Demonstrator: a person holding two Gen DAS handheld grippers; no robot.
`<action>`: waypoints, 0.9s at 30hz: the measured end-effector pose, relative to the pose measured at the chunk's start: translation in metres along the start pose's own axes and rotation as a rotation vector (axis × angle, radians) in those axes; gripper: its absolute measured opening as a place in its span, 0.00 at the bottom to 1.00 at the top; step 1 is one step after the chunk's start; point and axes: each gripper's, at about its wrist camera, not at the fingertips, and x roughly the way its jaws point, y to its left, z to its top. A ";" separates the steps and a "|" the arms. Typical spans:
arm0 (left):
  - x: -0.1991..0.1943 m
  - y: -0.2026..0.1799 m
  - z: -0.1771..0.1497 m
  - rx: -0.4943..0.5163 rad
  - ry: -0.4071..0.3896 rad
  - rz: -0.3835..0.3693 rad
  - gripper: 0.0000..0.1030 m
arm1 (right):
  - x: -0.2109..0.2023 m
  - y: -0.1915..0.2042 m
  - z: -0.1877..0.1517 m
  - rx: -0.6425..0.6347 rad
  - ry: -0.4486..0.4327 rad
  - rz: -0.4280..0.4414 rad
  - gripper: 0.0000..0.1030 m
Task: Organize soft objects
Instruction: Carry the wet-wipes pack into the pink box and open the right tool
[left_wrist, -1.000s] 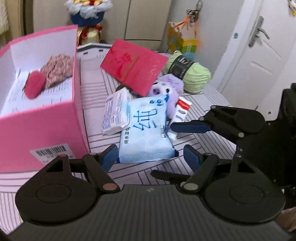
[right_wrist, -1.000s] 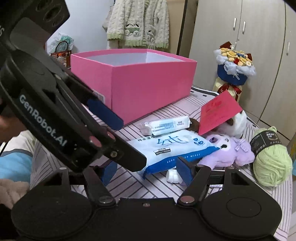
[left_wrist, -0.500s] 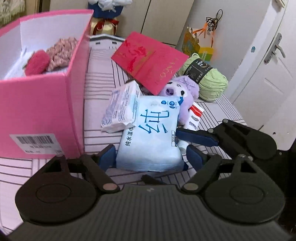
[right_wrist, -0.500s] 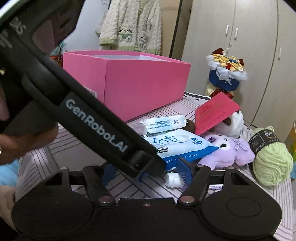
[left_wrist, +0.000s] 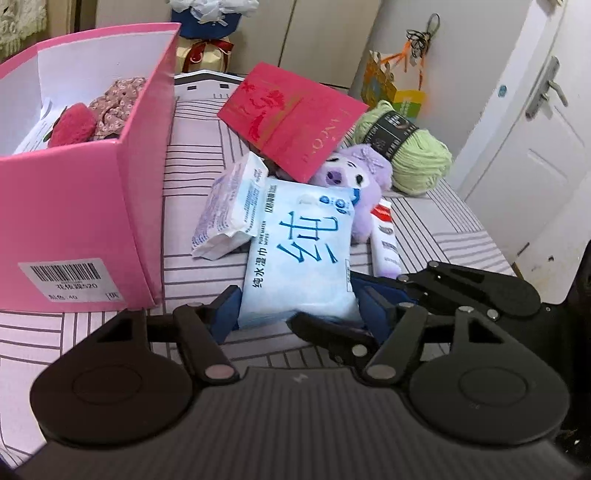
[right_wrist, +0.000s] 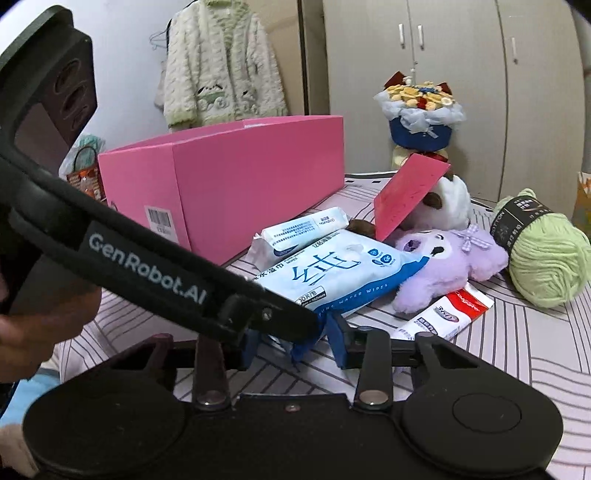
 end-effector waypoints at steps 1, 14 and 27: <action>-0.001 -0.001 0.000 0.000 0.004 -0.004 0.66 | -0.001 0.002 -0.001 0.000 -0.007 -0.007 0.38; -0.038 -0.016 -0.009 0.028 0.046 -0.020 0.66 | -0.034 0.016 0.006 0.008 0.007 0.017 0.35; -0.100 -0.029 -0.020 0.051 0.042 -0.053 0.66 | -0.081 0.062 0.024 -0.110 0.034 -0.019 0.35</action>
